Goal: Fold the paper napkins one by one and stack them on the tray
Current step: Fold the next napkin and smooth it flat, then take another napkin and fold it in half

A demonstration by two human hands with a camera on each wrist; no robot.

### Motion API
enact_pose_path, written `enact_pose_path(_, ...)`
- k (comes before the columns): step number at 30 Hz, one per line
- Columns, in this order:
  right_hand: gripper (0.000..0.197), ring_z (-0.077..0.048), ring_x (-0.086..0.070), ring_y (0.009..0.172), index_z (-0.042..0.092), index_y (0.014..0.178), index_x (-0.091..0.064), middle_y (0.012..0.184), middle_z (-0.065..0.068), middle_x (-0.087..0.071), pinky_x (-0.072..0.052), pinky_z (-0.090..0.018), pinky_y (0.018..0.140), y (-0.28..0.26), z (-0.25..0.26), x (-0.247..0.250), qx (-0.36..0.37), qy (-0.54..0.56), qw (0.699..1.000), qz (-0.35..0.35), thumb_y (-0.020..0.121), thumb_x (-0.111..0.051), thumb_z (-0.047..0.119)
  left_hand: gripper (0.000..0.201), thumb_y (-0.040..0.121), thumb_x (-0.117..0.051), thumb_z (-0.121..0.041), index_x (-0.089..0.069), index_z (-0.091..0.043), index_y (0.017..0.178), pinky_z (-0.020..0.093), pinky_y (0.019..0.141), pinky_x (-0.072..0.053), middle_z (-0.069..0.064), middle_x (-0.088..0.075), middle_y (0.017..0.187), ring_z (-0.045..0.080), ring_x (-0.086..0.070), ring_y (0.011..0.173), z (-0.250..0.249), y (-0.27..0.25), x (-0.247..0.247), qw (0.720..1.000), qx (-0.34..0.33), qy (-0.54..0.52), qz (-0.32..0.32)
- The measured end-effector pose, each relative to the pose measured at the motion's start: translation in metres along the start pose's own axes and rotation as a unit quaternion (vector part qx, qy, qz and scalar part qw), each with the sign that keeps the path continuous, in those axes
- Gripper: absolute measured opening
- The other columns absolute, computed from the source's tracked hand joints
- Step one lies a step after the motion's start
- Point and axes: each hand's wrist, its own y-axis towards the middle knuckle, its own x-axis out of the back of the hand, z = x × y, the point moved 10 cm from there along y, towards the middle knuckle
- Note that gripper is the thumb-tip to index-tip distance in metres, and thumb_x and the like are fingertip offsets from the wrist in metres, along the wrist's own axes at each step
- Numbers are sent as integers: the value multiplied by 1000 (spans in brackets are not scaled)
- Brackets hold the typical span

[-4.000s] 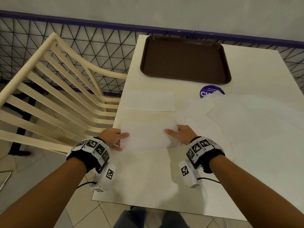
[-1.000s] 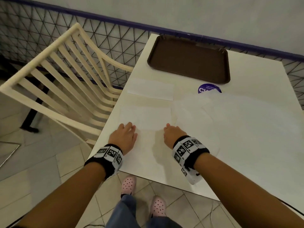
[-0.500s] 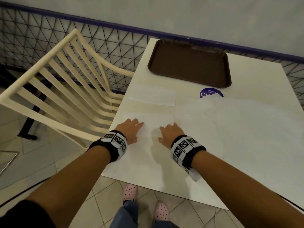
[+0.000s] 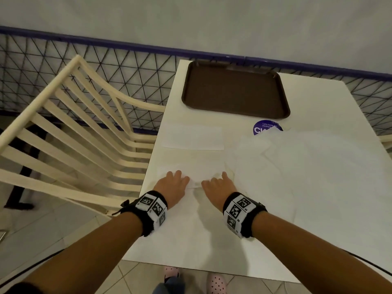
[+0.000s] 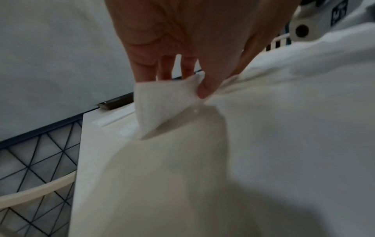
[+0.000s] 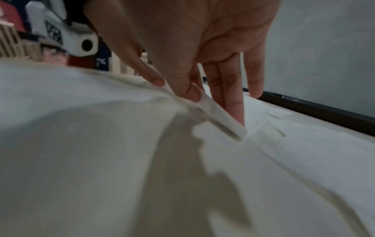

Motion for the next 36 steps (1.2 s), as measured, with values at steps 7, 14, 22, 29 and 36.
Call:
enact_pose_path(7,37,-27,-54,115,9,125,-50,122,-8,-60,-27,-34,109,12,-67,76,-56,43,991,-116,94,-32,1,37,99,-33,-10,-41,-14,135,35,94,-43,10,-51,127,28,-52,114,51,36,44,998,-55,-30,-20)
enact_pose_path(14,42,-34,-55,111,11,134,-44,122,-17,-57,-45,-38,87,36,-134,143,-153,113,966,-175,96,-31,1,44,98,-30,-1,-35,-12,140,39,90,-47,17,-58,115,33,-57,105,108,80,136,994,-17,25,-108)
enact_pose_path(22,52,-28,-47,121,15,143,-30,144,-6,-39,-42,-36,95,63,-131,98,-156,175,959,-162,94,-29,-3,59,96,-28,4,-11,-15,149,34,107,-33,6,-20,154,26,-34,135,99,88,82,997,-35,-30,-64)
enact_pose_path(29,56,-26,-32,136,17,148,-19,155,-1,-20,-27,-34,113,80,-101,41,-110,208,969,-76,96,-26,-2,58,98,-26,4,-5,-13,149,29,114,-18,4,-6,157,21,-18,142,76,91,23,997,-72,-2,0)
enact_pose_path(36,55,-27,-36,132,15,147,-22,153,-3,-23,-34,-35,109,84,-100,41,-104,218,966,-93,95,-29,-2,56,92,-32,11,-20,-1,146,34,113,-22,14,-17,154,27,-26,140,76,94,25,994,-84,0,-63)
